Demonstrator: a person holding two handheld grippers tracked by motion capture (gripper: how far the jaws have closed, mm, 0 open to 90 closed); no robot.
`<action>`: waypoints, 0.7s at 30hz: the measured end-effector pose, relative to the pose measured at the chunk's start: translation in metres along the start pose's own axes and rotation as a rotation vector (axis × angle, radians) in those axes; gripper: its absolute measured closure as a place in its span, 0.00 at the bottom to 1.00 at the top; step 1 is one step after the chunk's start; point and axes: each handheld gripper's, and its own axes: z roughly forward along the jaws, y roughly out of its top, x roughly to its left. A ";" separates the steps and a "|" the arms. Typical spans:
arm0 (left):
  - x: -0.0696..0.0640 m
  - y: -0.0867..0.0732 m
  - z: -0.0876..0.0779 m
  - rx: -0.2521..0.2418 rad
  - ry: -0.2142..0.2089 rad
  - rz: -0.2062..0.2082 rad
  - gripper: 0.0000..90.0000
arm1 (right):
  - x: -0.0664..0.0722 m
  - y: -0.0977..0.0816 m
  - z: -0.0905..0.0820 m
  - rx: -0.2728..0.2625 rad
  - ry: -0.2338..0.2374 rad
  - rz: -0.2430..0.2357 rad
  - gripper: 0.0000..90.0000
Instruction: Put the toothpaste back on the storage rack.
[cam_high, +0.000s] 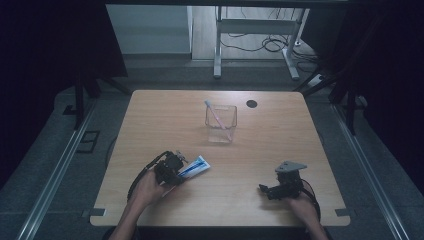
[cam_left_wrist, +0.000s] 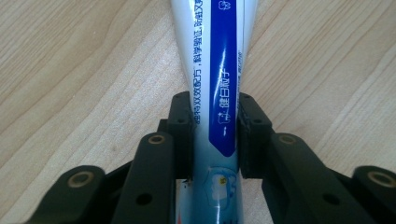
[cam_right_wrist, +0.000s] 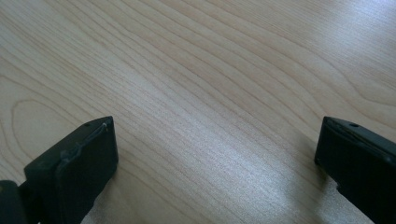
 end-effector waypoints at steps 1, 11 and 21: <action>0.001 -0.001 0.000 -0.008 -0.006 -0.006 0.81 | 0.000 0.000 0.000 0.000 0.000 0.000 0.00; -0.003 -0.001 0.001 -0.049 -0.023 0.006 0.83 | 0.000 0.000 0.000 0.000 0.000 -0.001 0.00; -0.004 0.002 -0.007 -0.095 -0.023 -0.001 0.82 | 0.000 0.000 0.000 0.000 0.000 -0.001 0.00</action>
